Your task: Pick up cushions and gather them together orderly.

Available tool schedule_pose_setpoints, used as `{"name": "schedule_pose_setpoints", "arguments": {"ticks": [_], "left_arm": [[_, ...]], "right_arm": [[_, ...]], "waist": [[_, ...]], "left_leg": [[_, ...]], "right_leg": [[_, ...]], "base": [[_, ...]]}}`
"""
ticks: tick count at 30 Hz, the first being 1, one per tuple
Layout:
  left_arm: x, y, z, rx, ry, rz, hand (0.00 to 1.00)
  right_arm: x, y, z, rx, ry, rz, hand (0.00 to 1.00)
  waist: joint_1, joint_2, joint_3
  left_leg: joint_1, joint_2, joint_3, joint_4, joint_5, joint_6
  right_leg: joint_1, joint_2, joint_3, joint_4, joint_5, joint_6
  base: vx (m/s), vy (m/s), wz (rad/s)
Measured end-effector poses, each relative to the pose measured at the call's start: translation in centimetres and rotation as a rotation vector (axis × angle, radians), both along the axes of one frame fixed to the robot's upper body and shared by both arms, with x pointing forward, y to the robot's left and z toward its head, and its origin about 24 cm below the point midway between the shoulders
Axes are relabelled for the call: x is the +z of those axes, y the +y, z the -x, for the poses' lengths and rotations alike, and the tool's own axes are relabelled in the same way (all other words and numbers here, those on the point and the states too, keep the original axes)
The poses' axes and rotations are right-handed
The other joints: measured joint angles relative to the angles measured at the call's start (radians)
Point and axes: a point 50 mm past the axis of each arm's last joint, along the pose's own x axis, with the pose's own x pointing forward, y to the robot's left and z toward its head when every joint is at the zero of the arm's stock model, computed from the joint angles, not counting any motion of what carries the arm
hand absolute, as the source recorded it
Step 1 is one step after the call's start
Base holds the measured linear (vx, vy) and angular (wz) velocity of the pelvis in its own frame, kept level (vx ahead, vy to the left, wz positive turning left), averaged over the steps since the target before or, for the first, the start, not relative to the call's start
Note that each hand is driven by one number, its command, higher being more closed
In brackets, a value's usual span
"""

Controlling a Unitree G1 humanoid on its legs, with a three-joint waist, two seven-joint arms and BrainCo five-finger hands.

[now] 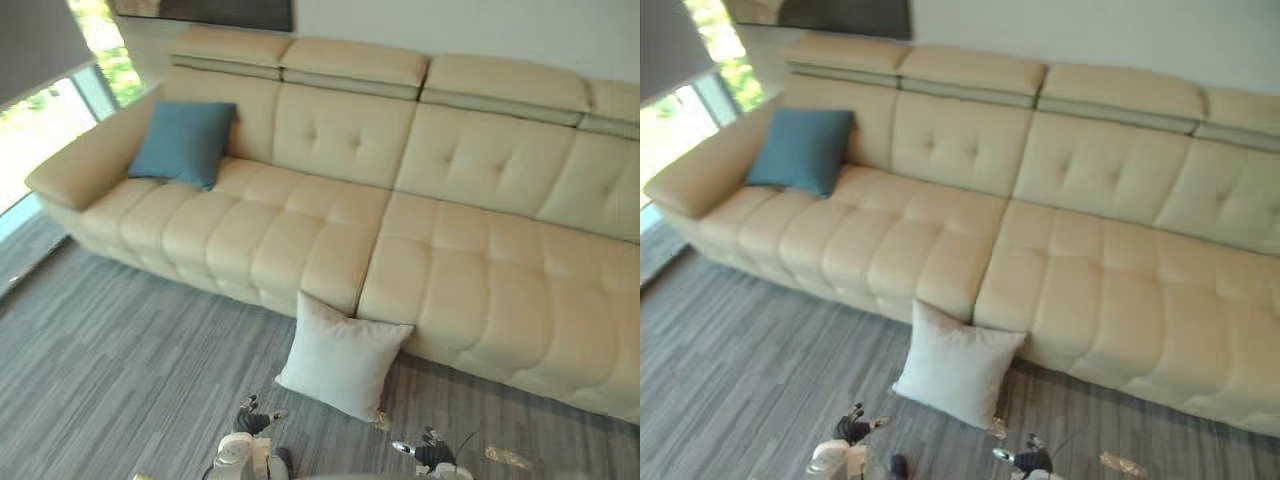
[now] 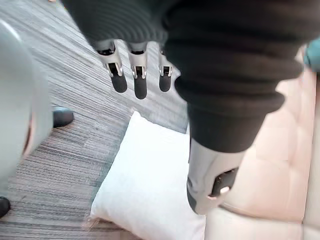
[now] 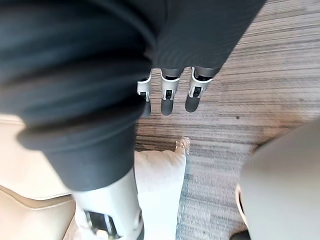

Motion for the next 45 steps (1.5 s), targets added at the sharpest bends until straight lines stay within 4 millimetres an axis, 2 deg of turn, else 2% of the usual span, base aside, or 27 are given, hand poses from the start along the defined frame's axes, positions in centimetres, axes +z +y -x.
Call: {"name": "schedule_pose_setpoints", "arguments": {"ticks": [1, 2, 4, 5, 6, 7, 8, 9, 11, 12, 13, 14, 15, 16, 18, 19, 22, 23, 25, 28, 32, 38, 39, 40, 41, 43, 45], "left_arm": [[-0.1, 0.0, 0.1, 0.0, 0.008, 0.001, 0.0], [-0.1, 0.0, 0.2, 0.002, 0.01, 0.002, 0.0], [-0.3, -0.1, 0.3, 0.0, 0.024, 0.004, 0.0], [-0.3, -0.1, 0.2, -0.006, 0.023, 0.003, 0.0], [-0.3, -0.1, 0.3, -0.024, 0.028, -0.003, 0.0], [-0.3, -0.1, 0.3, -0.054, 0.034, -0.011, 0.0], [-0.4, -0.3, 0.3, -0.071, 0.046, -0.012, 0.0], [-0.6, -0.9, 0.5, -0.095, 0.055, -0.001, 0.0], [-0.6, -1.8, 0.4, -0.101, 0.058, 0.021, 0.0], [-0.6, -2.0, 0.4, -0.1, 0.055, 0.025, 0.0], [-0.5, -1.9, 0.1, -0.095, 0.044, 0.024, 0.0], [-0.3, -1.8, -0.1, -0.088, 0.031, 0.022, 0.0], [0.0, -1.7, -0.6, -0.081, 0.006, 0.019, 0.0], [0.2, -1.7, -0.9, -0.072, -0.013, 0.02, 0.0], [0.3, -2.0, -1.1, -0.068, -0.023, 0.03, 0.0], [0.3, -2.2, -1.1, -0.074, -0.023, 0.036, 0.0], [0.3, -2.2, -1.1, -0.077, -0.023, 0.043, 0.0], [0.3, -2.2, -1.0, -0.077, -0.022, 0.044, 0.0], [0.2, -2.0, -0.9, -0.081, -0.014, 0.034, 0.0], [0.0, -1.5, -0.4, -0.092, 0.002, 0.017, 0.0], [-0.4, -1.0, 0.2, -0.103, 0.035, 0.006, 0.0], [-0.3, 0.0, 0.0, -0.108, 0.034, -0.039, 0.0], [0.0, 0.2, -0.6, -0.074, 0.017, -0.044, 0.0], [0.4, 0.4, -1.5, -0.051, -0.017, -0.05, 0.0], [1.1, 0.8, -2.9, -0.018, -0.067, -0.057, 0.0], [2.5, 1.5, -5.3, 0.033, -0.154, -0.072, 0.0], [4.0, 2.2, -7.6, 0.085, -0.239, -0.075, 0.0]], "right_arm": [[0.0, -0.1, -0.2, 0.003, -0.004, 0.003, 0.0], [0.1, -0.3, -0.5, 0.006, -0.01, 0.009, 0.0], [0.3, -0.5, -0.9, 0.012, -0.02, 0.015, 0.0], [0.3, -0.5, -1.0, 0.013, -0.021, 0.016, 0.0], [0.2, -0.5, -0.9, 0.013, -0.017, 0.016, 0.0], [0.1, -0.6, -0.6, 0.009, -0.009, 0.015, 0.0], [0.2, -1.0, -0.7, 0.004, -0.011, 0.025, 0.0], [0.2, -1.6, -0.9, 0.009, -0.013, 0.042, 0.0], [0.4, -2.7, -0.8, -0.019, -0.014, 0.06, 0.0], [0.4, -2.8, -0.8, -0.03, -0.016, 0.062, 0.0], [0.3, -2.6, -0.7, -0.03, -0.014, 0.057, 0.0], [0.3, -2.3, -0.7, -0.03, -0.014, 0.05, 0.0], [0.2, -1.9, -0.6, -0.03, -0.012, 0.04, 0.0], [0.2, -1.7, -0.5, -0.026, -0.009, 0.036, 0.0], [0.2, -1.7, -0.5, -0.025, -0.006, 0.038, 0.0], [0.2, -1.8, -0.5, -0.034, -0.006, 0.039, 0.0], [0.2, -1.7, -0.6, -0.034, -0.009, 0.04, 0.0], [0.3, -1.7, -0.6, -0.033, -0.014, 0.041, 0.0], [0.2, -1.3, -0.3, -0.038, -0.012, 0.032, 0.0], [0.1, -1.0, 0.0, -0.038, -0.001, 0.022, 0.0], [-0.1, -1.3, 0.2, -0.04, 0.019, 0.026, 0.0], [-0.2, -1.4, -0.1, -0.05, 0.031, 0.037, 0.0], [0.1, -1.7, -1.1, -0.053, 0.002, 0.052, 0.0], [0.4, -1.9, -1.8, -0.059, -0.018, 0.057, 0.0], [1.1, -2.3, -3.5, -0.076, -0.08, 0.071, 0.0], [2.9, -3.0, -6.7, -0.1, -0.204, 0.094, 0.0], [5.0, -3.9, -9.4, -0.134, -0.333, 0.121, 0.0]], "waist": [[0.008, 0.005, 0.003], [0.011, 0.012, 0.006], [0.01, 0.021, 0.008], [0.009, 0.02, 0.009], [0.007, 0.017, 0.009], [0.0, 0.013, 0.009], [-0.01, 0.023, 0.011], [-0.017, 0.054, 0.011], [-0.016, 0.082, 0.021], [-0.017, 0.087, 0.024], [-0.016, 0.078, 0.029], [-0.016, 0.069, 0.036], [-0.009, 0.055, 0.044], [0.005, 0.05, 0.047], [0.012, 0.05, 0.047], [0.01, 0.056, 0.05], [0.012, 0.053, 0.051], [0.013, 0.056, 0.05], [0.009, 0.029, 0.034], [0.008, 0.015, 0.019], [0.003, 0.026, -0.004], [0.005, 0.021, 0.011], [0.013, 0.016, 0.033], [0.013, 0.023, 0.052], [0.013, 0.018, 0.07], [0.018, 0.014, 0.128], [0.018, 0.01, 0.156]], "left_leg": [[0.037, 0.008, 0.044, -0.021, -0.004, 0.007], [0.069, 0.016, 0.08, -0.05, -0.004, 0.007], [0.101, 0.03, 0.105, -0.094, -0.006, 0.001], [0.113, 0.036, 0.112, -0.121, -0.005, -0.028], [0.115, 0.034, 0.114, -0.129, -0.003, -0.039], [0.115, 0.024, 0.102, -0.138, 0.001, -0.055], [0.123, 0.023, 0.088, -0.147, 0.006, -0.064], [0.133, 0.027, 0.033, -0.175, 0.024, -0.07], [0.15, 0.041, 0.02, -0.186, 0.028, -0.081], [0.144, 0.054, 0.019, -0.138, 0.023, -0.089], [0.117, 0.075, 0.014, -0.038, 0.005, -0.107], [0.091, 0.091, 0.006, 0.046, -0.006, -0.11], [0.034, 0.122, -0.007, 0.198, -0.013, -0.109], [-0.02, 0.155, -0.008, 0.324, -0.019, -0.103], [-0.058, 0.185, -0.012, 0.393, -0.059, -0.086], [-0.058, 0.189, -0.018, 0.362, -0.072, -0.081], [-0.032, 0.166, -0.058, 0.163, -0.059, -0.068], [-0.009, 0.148, -0.081, 0.111, -0.063, -0.118], [0.014, 0.1, -0.047, 0.058, -0.049, -0.104], [0.06, 0.052, -0.004, -0.006, -0.034, -0.084], [0.082, 0.0, 0.008, -0.067, -0.022, -0.066], [0.075, -0.01, -0.045, -0.067, -0.022, -0.066], [0.05, 0.004, -0.046, -0.054, -0.022, -0.066], [0.008, 0.013, -0.049, -0.018, -0.023, -0.065], [-0.096, 0.03, -0.062, 0.066, -0.028, -0.059], [-0.226, 0.068, -0.065, 0.192, -0.06, -0.043], [-0.366, 0.097, -0.08, 0.311, -0.074, -0.033]], "right_leg": [[-0.034, 0.001, -0.025, 0.064, 0.008, 0.01], [-0.066, -0.009, -0.086, 0.093, 0.001, 0.003], [-0.108, -0.035, -0.216, 0.077, -0.004, -0.007], [-0.132, -0.054, -0.308, 0.019, -0.003, -0.01], [-0.138, -0.064, -0.346, -0.05, 0.011, -0.014], [-0.136, -0.069, -0.367, -0.144, 0.059, -0.057], [-0.118, -0.063, -0.382, -0.157, 0.07, -0.069], [-0.102, -0.049, -0.387, -0.168, 0.072, -0.079], [-0.082, -0.038, -0.402, -0.17, 0.07, -0.081], [-0.057, -0.038, -0.417, -0.175, 0.07, -0.081], [-0.032, -0.039, -0.431, -0.177, 0.07, -0.081], [-0.015, -0.039, -0.436, -0.177, 0.07, -0.081], [0.005, -0.036, -0.437, -0.177, 0.07, -0.081], [0.02, -0.028, -0.43, -0.178, 0.066, -0.087], [0.028, -0.019, -0.41, -0.178, 0.041, -0.121], [0.029, -0.013, -0.399, -0.174, 0.038, -0.118], [0.012, -0.017, -0.36, -0.144, 0.021, -0.09], [-0.005, -0.021, -0.342, -0.127, 0.009, -0.075], [-0.019, -0.061, -0.315, -0.139, 0.008, -0.056], [-0.016, -0.098, -0.276, -0.166, 0.016, -0.035], [-0.012, -0.131, -0.251, -0.214, 0.031, -0.006], [0.012, -0.135, -0.273, -0.245, 0.043, -0.001], [-0.021, -0.127, -0.277, -0.214, 0.043, -0.001], [-0.062, -0.12, -0.278, -0.165, 0.043, -0.001], [-0.163, -0.109, -0.284, -0.082, 0.043, 0.0], [-0.29, -0.087, -0.295, 0.029, 0.043, 0.0], [-0.428, -0.07, -0.301, 0.142, 0.041, 0.0]], "base": [[0.13, 0.134, -1.11], [0.08, 0.086, -1.1], [0.04, 0.023, -0.8], [0.03, -0.039, -0.57], [0.05, -0.099, -0.33], [0.1, -0.126, -0.02], [0.15, -0.169, 0.13], [0.18, -0.174, 0.12], [0.12, -0.123, 0.15], [0.12, -0.172, 0.34], [0.13, -0.211, 0.35], [0.08, -0.187, 0.28], [0.01, -0.122, 0.03], [0.03, -0.084, -0.17], [0.05, 0.011, -0.37], [0.02, 0.085, -0.38], [0.02, 0.165, -0.35], [0.0, 0.23, -0.29], [0.03, 0.241, -0.27], [0.06, 0.173, -0.34], [0.09, 0.117, -0.16], [0.05, 0.013, 0.11], [-0.03, -0.05, 0.07], [-0.13, -0.108, 0.15], [-0.16, -0.099, 0.13], [-0.19, -0.07, 0.01], [-0.23, -0.047, -0.07]]}}
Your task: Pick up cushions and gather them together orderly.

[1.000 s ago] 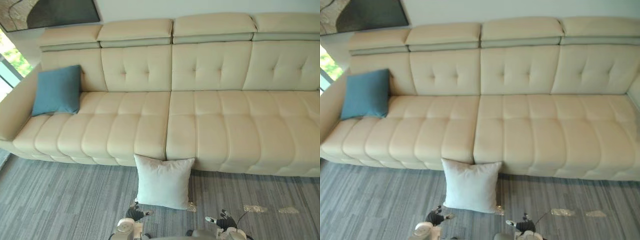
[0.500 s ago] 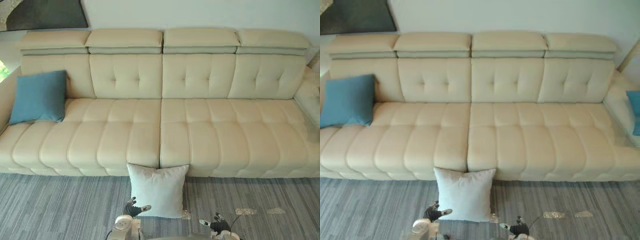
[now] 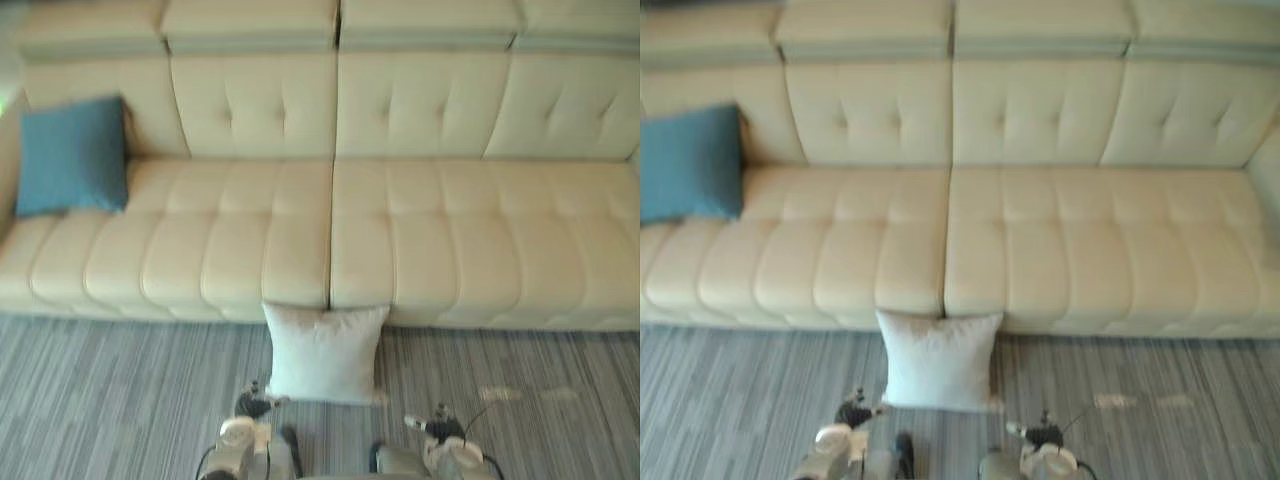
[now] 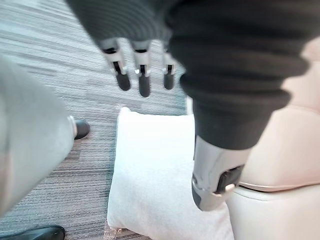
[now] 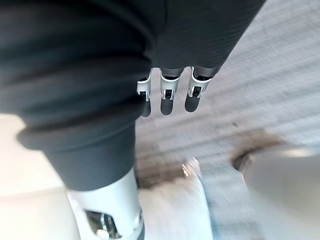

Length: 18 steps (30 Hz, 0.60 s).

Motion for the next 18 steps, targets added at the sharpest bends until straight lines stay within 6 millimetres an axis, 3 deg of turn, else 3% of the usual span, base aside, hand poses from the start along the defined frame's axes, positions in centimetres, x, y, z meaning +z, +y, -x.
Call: {"name": "schedule_pose_setpoints", "arguments": {"ticks": [3, 4, 6, 11, 13, 15, 17, 18], "left_arm": [[2.4, 0.3, -2.9, 0.042, -0.131, 0.012, 0.0], [4.1, 0.4, -4.9, 0.064, -0.207, 0.022, 0.0], [6.8, 0.5, -7.6, 0.09, -0.324, 0.035, 0.0], [13.3, 1.8, -12.4, 0.12, -0.552, 0.031, 0.0], [14.7, 2.2, -13.1, 0.133, -0.603, 0.031, 0.0], [17.9, 2.7, -14.7, 0.138, -0.694, 0.015, 0.0], [19.9, 2.9, -15.6, 0.135, -0.748, 0.017, 0.0], [22.1, 3.0, -16.4, 0.128, -0.805, 0.009, 0.0]], "right_arm": [[2.6, -1.1, -2.8, -0.041, -0.143, 0.037, 0.0], [4.3, -1.3, -4.6, -0.061, -0.222, 0.045, 0.0], [6.6, -1.4, -6.9, -0.076, -0.323, 0.044, 0.0], [13.2, -1.4, -12.3, -0.159, -0.589, -0.015, 0.0], [15.1, -1.7, -13.4, -0.198, -0.657, -0.045, 0.0], [18.5, -2.3, -15.4, -0.22, -0.754, -0.057, 0.0], [21.0, -2.6, -16.5, -0.217, -0.818, -0.048, 0.0], [23.1, -2.9, -17.4, -0.217, -0.864, -0.044, 0.0]], "waist": [[0.0, 0.006, 0.036], [-0.001, 0.001, 0.07], [-0.004, 0.013, 0.079], [-0.003, 0.019, 0.154], [-0.003, 0.019, 0.154], [-0.001, 0.018, 0.169], [0.002, 0.017, 0.197], [0.002, 0.017, 0.227]], "left_leg": [[-0.126, 0.029, -0.009, 0.11, -0.069, -0.017], [-0.208, 0.03, -0.013, 0.189, -0.085, -0.009], [-0.376, 0.047, -0.036, 0.296, -0.101, -0.006], [-0.651, 0.072, -0.078, 0.429, -0.084, 0.007], [-0.729, 0.073, -0.089, 0.452, -0.074, 0.006], [-0.857, 0.078, -0.101, 0.488, -0.058, 0.009], [-0.909, 0.081, -0.106, 0.514, -0.053, 0.005], [-0.954, 0.082, -0.113, 0.54, -0.053, 0.005]], "right_leg": [[-0.137, 0.011, -0.006, 0.122, -0.046, -0.009], [-0.205, 0.005, -0.006, 0.181, -0.092, -0.021], [-0.352, 0.008, -0.013, 0.258, -0.132, -0.03], [-0.622, 0.023, -0.025, 0.414, -0.13, -0.037], [-0.699, 0.024, -0.029, 0.442, -0.129, -0.039], [-0.825, 0.025, -0.036, 0.486, -0.125, -0.035], [-0.874, 0.025, -0.037, 0.513, -0.118, -0.038], [-0.916, 0.025, -0.039, 0.537, -0.119, -0.037]], "base": [[-0.23, -0.036, -0.05], [-0.23, -0.056, 0.04], [-0.28, -0.044, 0.03], [-0.22, -0.056, 0.09], [-0.1, -0.04, 0.1], [-0.09, -0.027, 0.08], [-0.06, -0.008, 0.03], [-0.08, -0.006, 0.05]]}}
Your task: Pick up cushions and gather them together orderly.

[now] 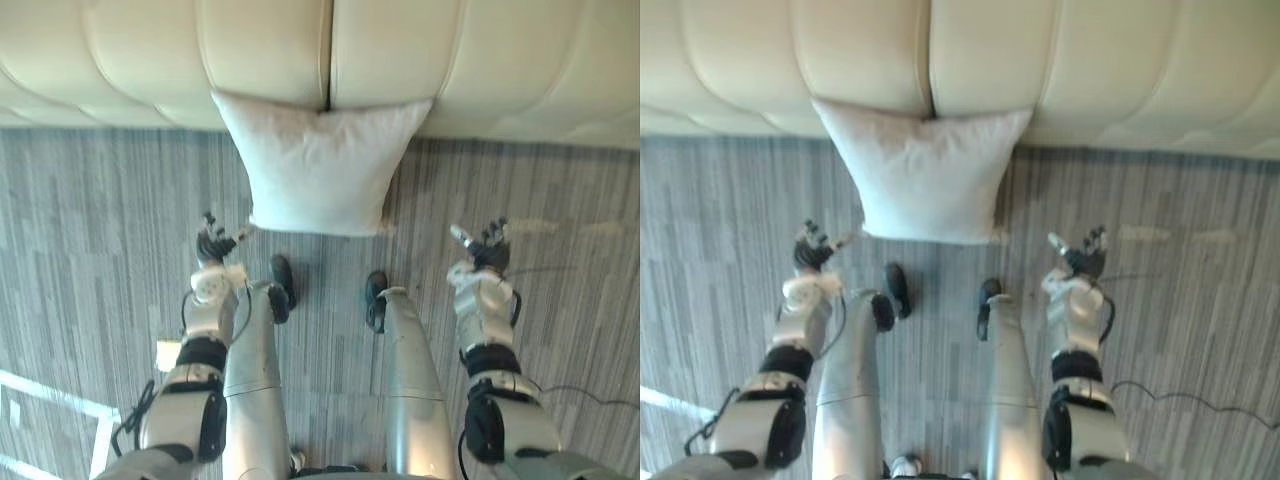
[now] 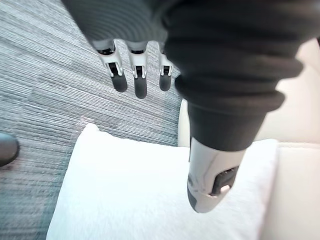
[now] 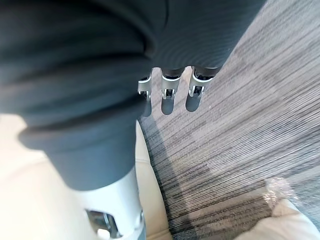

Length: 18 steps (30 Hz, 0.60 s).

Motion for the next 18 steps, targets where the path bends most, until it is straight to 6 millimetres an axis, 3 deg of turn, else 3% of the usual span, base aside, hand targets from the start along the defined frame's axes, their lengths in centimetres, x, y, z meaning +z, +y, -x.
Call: {"name": "schedule_pose_setpoints", "arguments": {"ticks": [4, 7, 13, 16, 17, 18], "left_arm": [[6.5, -0.6, -1.8, -0.02, -0.169, -0.035, 0.0], [9.6, -1.9, -2.5, -0.059, -0.244, -0.071, 0.0], [14.5, -5.8, -3.0, -0.154, -0.365, -0.143, 0.0], [15.8, -7.3, -3.0, -0.169, -0.398, -0.137, 0.0], [16.3, -7.9, -2.9, -0.174, -0.412, -0.14, 1.0], [16.6, -8.4, -2.9, -0.18, -0.421, -0.143, 1.0]], "right_arm": [[6.4, 0.4, -1.8, 0.023, -0.15, 0.061, 0.0], [9.4, 2.3, -2.6, 0.072, -0.21, 0.119, 0.0], [13.6, 7.0, -3.7, 0.158, -0.271, 0.218, 0.0], [15.3, 8.0, -3.8, 0.16, -0.31, 0.22, 0.0], [16.0, 8.2, -3.7, 0.155, -0.323, 0.215, 1.0], [16.4, 8.3, -3.7, 0.15, -0.331, 0.218, 1.0]], "waist": [[0.003, -0.001, 0.042], [0.004, 0.001, 0.059], [0.011, 0.001, 0.062], [0.017, 0.001, 0.062], [0.022, 0.006, 0.07], [0.022, 0.005, 0.074]], "left_leg": [[-0.147, -0.003, -0.005, 0.054, 0.004, 0.009], [-0.213, -0.006, -0.008, 0.075, 0.004, 0.009], [-0.291, -0.024, -0.01, 0.057, 0.018, 0.012], [-0.315, -0.033, -0.009, 0.054, 0.02, 0.012], [-0.319, -0.038, -0.01, 0.051, 0.022, 0.013], [-0.32, -0.044, -0.009, 0.044, 0.024, 0.014]], "right_leg": [[-0.147, -0.005, 0.005, 0.064, -0.007, 0.011], [-0.216, -0.01, 0.006, 0.095, -0.011, 0.013], [-0.292, -0.029, 0.0, 0.092, -0.011, 0.009], [-0.318, -0.037, 0.0, 0.094, -0.011, 0.01], [-0.32, -0.041, 0.0, 0.094, -0.012, 0.01], [-0.321, -0.046, -0.001, 0.09, -0.012, 0.01]], "base": [[-0.07, -0.004, 0.08], [-0.05, 0.007, 0.08], [-0.04, 0.032, 0.14], [-0.02, 0.037, 0.13], [-0.01, 0.048, 0.16], [-0.01, 0.048, 0.15]]}}
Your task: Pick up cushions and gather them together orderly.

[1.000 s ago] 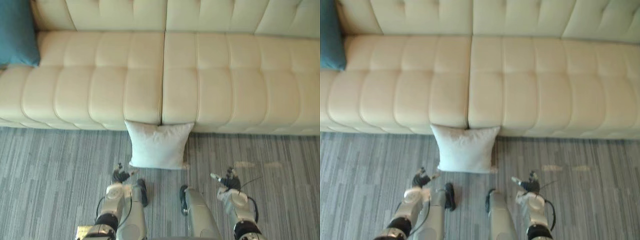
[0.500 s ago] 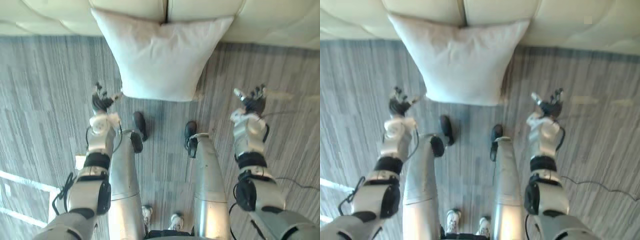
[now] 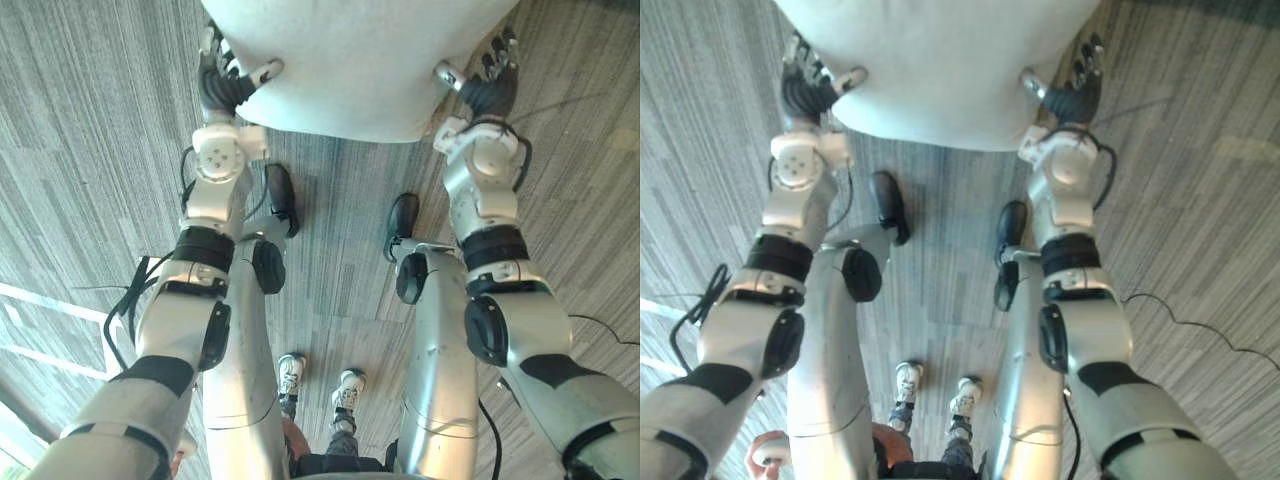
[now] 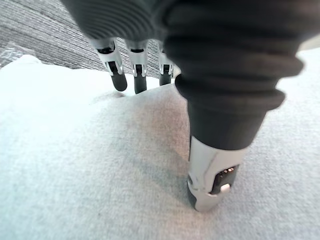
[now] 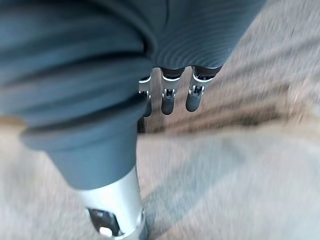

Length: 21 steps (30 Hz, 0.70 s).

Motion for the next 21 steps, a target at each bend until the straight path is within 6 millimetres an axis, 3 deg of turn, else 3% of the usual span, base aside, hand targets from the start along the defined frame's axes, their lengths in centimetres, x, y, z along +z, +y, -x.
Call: {"name": "schedule_pose_setpoints", "arguments": {"ticks": [10, 14, 19, 21], "left_arm": [[0.0, -0.3, 0.5, -0.007, -0.017, 0.13, 1.0], [-1.6, -0.6, 1.2, -0.033, -0.016, 0.183, 1.0], [-6.0, -0.7, 2.2, -0.041, 0.044, 0.247, 1.0], [-6.8, -0.9, 2.8, -0.052, 0.038, 0.258, 1.0]], "right_arm": [[-0.3, 1.1, 0.0, 0.009, -0.001, 0.02, 1.0], [-1.5, 1.1, 0.1, 0.025, 0.018, -0.005, 1.0], [-7.7, 2.1, 1.1, 0.062, 0.122, -0.01, 1.0], [-8.9, 2.1, 1.8, 0.067, 0.124, -0.021, 1.0]], "waist": [[-0.005, 0.0, 0.0], [-0.007, 0.0, 0.0], [-0.021, -0.002, -0.003], [-0.026, -0.002, -0.006]], "left_leg": [[0.0, -0.013, -0.004, -0.006, 0.015, -0.001], [0.024, -0.013, -0.007, 0.002, 0.015, -0.002], [0.222, -0.007, -0.021, -0.037, 0.02, -0.009], [0.301, -0.006, -0.021, -0.076, 0.025, -0.011]], "right_leg": [[0.002, -0.01, -0.004, 0.002, 0.001, -0.001], [0.027, -0.009, -0.006, 0.013, 0.0, -0.001], [0.234, 0.0, -0.025, -0.036, 0.003, -0.004], [0.313, 0.003, -0.032, -0.074, 0.005, -0.006]], "base": [[-0.01, 0.025, 0.04], [0.0, 0.0, 0.0], [0.0, 0.004, -0.09], [-0.02, -0.022, -0.07]]}}
